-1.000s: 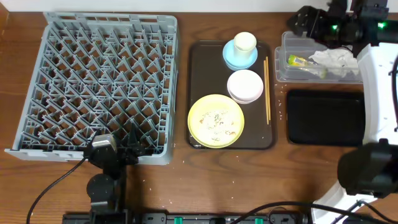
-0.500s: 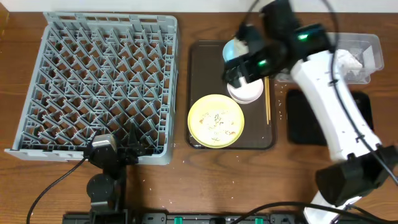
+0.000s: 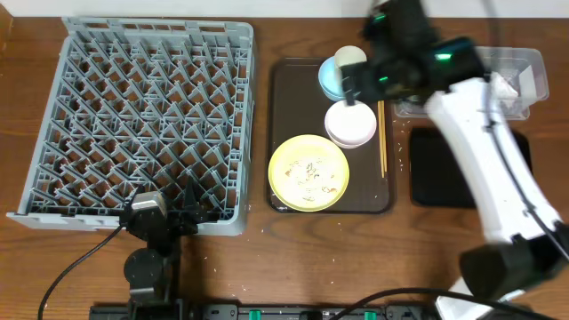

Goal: Sort waste into correct bins and load items into the dishwasher

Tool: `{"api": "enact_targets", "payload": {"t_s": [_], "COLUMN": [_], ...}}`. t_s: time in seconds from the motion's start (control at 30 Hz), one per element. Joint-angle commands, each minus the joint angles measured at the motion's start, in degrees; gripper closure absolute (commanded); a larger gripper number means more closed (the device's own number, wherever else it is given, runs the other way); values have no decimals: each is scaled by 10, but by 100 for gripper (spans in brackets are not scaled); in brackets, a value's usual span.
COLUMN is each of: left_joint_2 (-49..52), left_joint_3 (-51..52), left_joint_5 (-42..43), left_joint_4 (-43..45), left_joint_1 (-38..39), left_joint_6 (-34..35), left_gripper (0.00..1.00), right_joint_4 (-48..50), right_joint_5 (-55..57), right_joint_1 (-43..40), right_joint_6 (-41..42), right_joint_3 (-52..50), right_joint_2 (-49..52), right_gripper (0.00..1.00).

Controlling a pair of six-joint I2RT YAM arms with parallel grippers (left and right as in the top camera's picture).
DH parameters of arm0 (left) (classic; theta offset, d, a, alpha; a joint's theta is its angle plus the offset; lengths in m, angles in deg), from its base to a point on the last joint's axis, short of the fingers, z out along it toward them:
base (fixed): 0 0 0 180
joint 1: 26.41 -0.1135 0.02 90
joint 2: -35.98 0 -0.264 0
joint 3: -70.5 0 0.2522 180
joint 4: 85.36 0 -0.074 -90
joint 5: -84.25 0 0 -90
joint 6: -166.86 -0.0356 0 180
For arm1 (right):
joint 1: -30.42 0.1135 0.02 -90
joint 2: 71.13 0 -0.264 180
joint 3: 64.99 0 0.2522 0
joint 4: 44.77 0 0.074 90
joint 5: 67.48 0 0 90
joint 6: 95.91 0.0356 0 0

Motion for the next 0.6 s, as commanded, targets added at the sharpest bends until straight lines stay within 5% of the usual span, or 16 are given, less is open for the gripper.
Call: {"api": "enact_targets", "payload": {"t_s": [0.0, 0.27, 0.57], "left_joint_2": [-4, -4, -4], "left_joint_3": [11, 11, 11], "left_joint_5": [-5, -5, -5], "left_joint_4": [-21, -21, -21], "left_joint_1": [2, 2, 2], "left_joint_6": [-8, -8, -8], "left_gripper": [2, 2, 2], "right_joint_4": [0, -14, -113], "right_joint_5": [25, -35, -83], "right_joint_1": [-61, -171, -170], "right_joint_6": [24, 47, 46], "right_joint_3": [8, 8, 7], "right_joint_2": [-59, -108, -106], "right_gripper": [1, 1, 1]}}
